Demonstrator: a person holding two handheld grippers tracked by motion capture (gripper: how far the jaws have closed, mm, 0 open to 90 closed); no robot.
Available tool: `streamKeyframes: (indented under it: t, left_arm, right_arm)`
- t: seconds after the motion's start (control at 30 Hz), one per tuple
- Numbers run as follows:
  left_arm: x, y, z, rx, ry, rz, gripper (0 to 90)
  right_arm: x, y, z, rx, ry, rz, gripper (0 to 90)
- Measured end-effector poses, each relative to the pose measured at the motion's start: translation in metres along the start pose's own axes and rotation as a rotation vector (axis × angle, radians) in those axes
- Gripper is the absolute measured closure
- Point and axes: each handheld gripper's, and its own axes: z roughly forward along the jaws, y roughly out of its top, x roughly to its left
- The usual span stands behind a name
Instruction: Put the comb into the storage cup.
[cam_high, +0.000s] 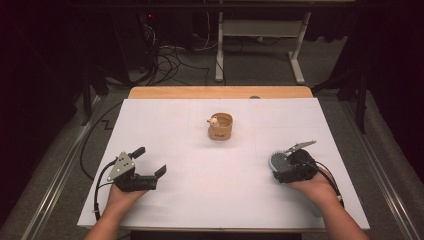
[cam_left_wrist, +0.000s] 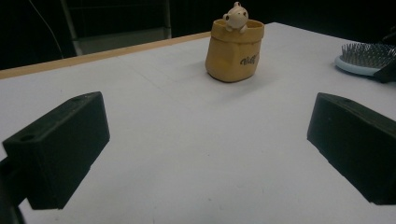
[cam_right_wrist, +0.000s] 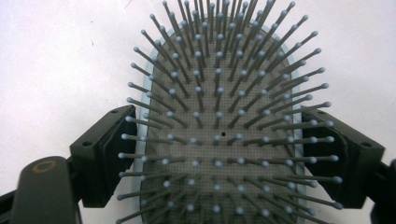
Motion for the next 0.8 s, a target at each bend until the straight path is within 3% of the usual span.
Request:
streamKeyframes:
  t: [0.8]
  left_arm:
    - [0.0002, -0.0008, 0.0007, 0.004, -0.005, -0.011, 0.0]
  right_arm:
    - [0.0008, 0.0046, 0.0005, 0.034, -0.006, 0.007, 20.6]
